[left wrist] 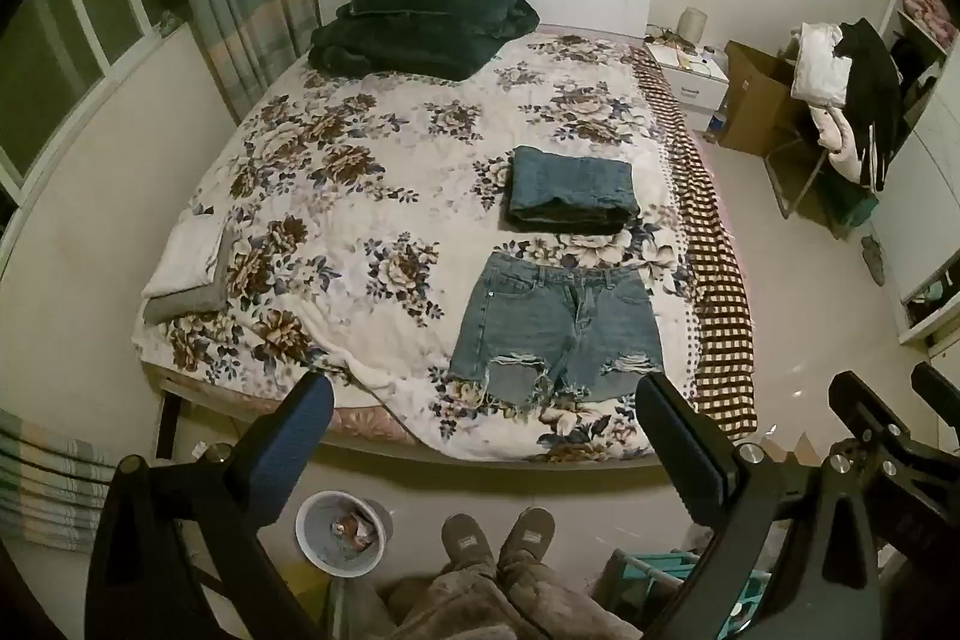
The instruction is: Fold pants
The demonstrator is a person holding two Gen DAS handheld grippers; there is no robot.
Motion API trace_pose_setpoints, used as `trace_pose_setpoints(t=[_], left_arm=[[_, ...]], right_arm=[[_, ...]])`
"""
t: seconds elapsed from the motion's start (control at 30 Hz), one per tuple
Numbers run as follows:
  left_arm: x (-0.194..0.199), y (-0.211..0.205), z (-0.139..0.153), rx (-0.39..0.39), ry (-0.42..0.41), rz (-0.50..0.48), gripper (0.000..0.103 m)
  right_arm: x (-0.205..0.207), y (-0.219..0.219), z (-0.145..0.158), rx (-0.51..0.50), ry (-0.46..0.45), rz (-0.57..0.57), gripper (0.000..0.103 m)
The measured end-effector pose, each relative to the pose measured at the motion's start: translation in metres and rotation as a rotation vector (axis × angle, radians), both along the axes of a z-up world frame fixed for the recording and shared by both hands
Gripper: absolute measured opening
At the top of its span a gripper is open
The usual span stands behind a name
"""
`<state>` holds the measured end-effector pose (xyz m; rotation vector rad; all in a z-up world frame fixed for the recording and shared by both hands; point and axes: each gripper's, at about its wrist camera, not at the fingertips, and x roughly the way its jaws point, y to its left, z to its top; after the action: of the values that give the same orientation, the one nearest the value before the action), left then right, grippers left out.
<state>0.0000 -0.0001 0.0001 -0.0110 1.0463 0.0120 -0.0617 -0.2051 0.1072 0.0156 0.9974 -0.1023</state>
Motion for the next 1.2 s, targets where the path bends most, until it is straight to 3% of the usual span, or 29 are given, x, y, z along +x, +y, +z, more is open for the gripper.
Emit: trace_pose_setpoints(t=[1.2], left_arm=[[-0.001,0.002,0.000,0.009,-0.011,-0.002,0.103]], right_arm=[[-0.001,0.010,0.001,0.001,-0.004,-0.002,0.103]])
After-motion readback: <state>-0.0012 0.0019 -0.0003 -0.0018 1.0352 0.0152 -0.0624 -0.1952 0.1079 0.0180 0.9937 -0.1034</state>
